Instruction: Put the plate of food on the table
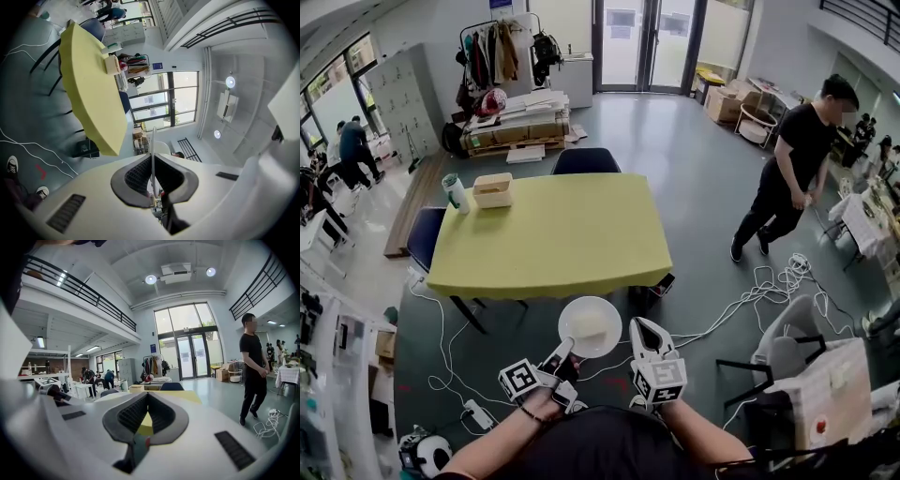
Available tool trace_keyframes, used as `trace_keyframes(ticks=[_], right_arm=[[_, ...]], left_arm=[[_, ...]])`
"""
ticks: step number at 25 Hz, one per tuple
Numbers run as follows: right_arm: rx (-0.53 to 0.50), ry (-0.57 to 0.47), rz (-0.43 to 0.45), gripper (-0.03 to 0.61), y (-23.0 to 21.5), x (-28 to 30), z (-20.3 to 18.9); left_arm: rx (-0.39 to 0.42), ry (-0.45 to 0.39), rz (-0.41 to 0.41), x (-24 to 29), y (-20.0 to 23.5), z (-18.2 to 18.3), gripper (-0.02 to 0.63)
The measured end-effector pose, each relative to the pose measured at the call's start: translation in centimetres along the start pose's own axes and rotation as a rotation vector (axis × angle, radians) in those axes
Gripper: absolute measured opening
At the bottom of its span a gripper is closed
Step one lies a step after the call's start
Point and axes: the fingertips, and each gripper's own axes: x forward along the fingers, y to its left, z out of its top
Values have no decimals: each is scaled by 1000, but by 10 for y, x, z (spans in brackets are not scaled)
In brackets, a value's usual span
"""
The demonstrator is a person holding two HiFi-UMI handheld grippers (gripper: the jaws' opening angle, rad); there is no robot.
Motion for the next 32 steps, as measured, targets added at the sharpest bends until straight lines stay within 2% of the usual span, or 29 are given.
trace_keyframes(ticks=[2,7,12,16,21,23,26,30,32], right_arm=[[3,3,-10,12,3,3,-2],[6,7,-41,12,9,7,-4],[4,25,-60,12,11,1,-11],[7,41,-76,12,10,1,-15],[1,49,-71,12,5,15,-14],[4,54,-65,12,1,21,-15],[1,55,-52,12,-12,32,-13],[0,60,-35,12,-34,55,-10],[-5,54,-25,12,-47,69,-3]], left_arm=[[-19,7,-20,0,1,4,21],[12,29,13,-5,10,16,21],[-53,40,-42,-2,7,14,21],[-64,43,-40,-1,11,17,21],[-21,54,-2,9,23,27,21],[-23,48,12,15,29,30,20],[-74,32,-30,35,22,32,21],[-33,7,17,58,36,45,21],[-46,-15,-1,75,33,51,21]])
